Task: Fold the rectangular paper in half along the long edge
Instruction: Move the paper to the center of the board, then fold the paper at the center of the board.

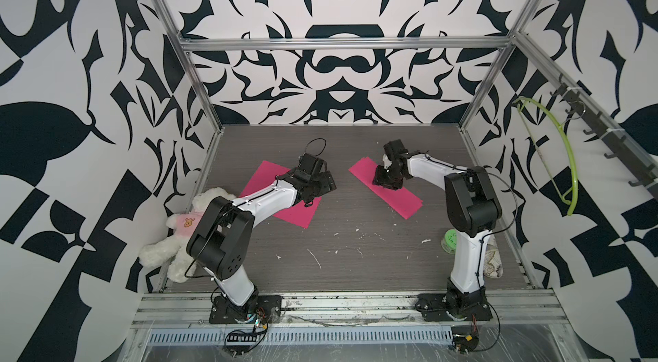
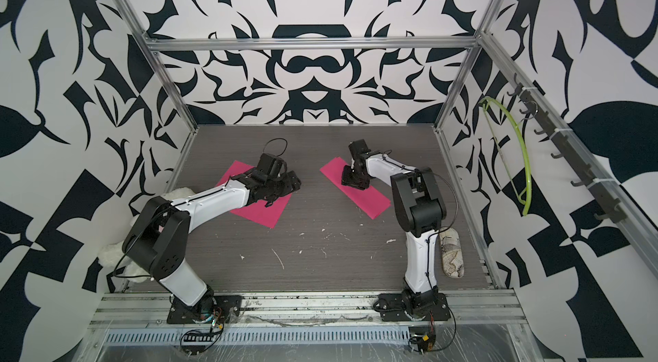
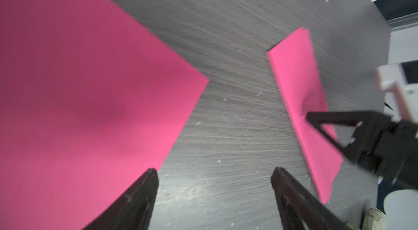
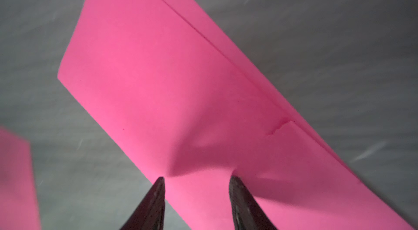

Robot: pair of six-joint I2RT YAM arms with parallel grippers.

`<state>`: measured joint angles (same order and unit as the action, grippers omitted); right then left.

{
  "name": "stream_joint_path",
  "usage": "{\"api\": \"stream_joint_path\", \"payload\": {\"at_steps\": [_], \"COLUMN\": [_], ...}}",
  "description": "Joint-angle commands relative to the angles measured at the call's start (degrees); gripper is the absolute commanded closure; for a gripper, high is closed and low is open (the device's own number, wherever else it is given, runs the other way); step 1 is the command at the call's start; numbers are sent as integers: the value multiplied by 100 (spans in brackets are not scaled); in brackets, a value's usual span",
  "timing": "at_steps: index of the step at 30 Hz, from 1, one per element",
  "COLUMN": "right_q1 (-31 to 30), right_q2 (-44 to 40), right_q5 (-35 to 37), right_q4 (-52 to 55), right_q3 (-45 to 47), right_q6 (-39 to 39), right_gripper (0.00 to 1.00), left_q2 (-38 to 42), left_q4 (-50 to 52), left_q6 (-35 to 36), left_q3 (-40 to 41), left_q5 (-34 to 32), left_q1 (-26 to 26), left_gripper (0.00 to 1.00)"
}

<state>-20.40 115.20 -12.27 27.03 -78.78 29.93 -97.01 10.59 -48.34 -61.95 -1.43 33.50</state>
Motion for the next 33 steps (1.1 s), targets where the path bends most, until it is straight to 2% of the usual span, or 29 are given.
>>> {"api": "stream_joint_path", "payload": {"at_steps": [1,5,7,9,12,16,21,28,33], "right_q1": [-376,-632,-673,-678,-678,-683,-677,-704,-834], "right_q2": [-158,-146,-203,-293,-305,-352,-471,-600,-679], "right_q5": [-504,-616,-738,-967,-1038,-1099,-1135,-1395,-1577], "right_q4": [42,67,-60,-331,-469,-637,-817,-1020,-1007], "right_q3": [90,229,332,489,554,611,746,923,1030], "right_q6": [33,-105,-119,-110,-36,36,113,201,160], "right_gripper": [55,67,70,77,81,82,82,81,75], "left_q2": [-213,-482,-671,-931,-1343,-1531,-1522,-1912,-2019], "left_q4": [-52,-135,-216,-284,-214,-215,-259,-211,-164], "left_q6": [88,57,22,-34,-108,-258,-381,-347,-353], "left_q3": [-325,-663,-833,-1014,-1291,-1211,-766,-679,-617], "left_q5": [210,463,621,809,966,952,810,673,598], "left_q1": [113,266,358,441,543,622,623,614,597], "left_gripper": [16,26,32,40,56,70,77,77,77]}}
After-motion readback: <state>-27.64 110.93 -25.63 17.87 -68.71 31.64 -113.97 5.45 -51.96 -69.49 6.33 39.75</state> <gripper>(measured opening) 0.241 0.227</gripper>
